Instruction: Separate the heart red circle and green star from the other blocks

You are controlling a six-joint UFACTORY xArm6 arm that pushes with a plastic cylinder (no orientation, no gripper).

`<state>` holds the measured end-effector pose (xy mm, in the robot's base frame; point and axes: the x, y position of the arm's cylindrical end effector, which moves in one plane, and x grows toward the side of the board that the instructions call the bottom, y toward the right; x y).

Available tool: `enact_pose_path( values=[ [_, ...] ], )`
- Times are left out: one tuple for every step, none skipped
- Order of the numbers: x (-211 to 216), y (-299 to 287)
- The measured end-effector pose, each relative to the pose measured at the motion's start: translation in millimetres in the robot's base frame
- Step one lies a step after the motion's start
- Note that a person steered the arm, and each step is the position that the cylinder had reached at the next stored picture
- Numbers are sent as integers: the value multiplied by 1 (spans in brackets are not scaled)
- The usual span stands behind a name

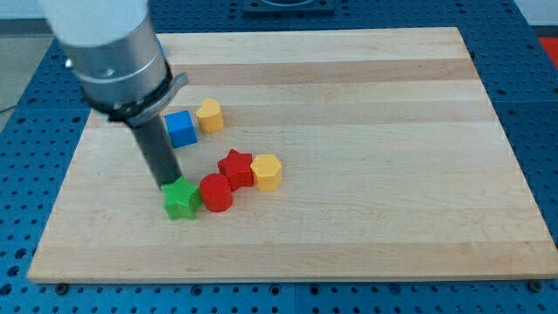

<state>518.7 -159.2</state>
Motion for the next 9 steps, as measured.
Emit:
enact_pose_path(
  values=[
    [19, 4],
    [27, -13],
    [43, -58],
    [83, -29],
    [76, 61],
    [14, 68],
    [-16, 56],
    [10, 95],
    [42, 139]
  ],
)
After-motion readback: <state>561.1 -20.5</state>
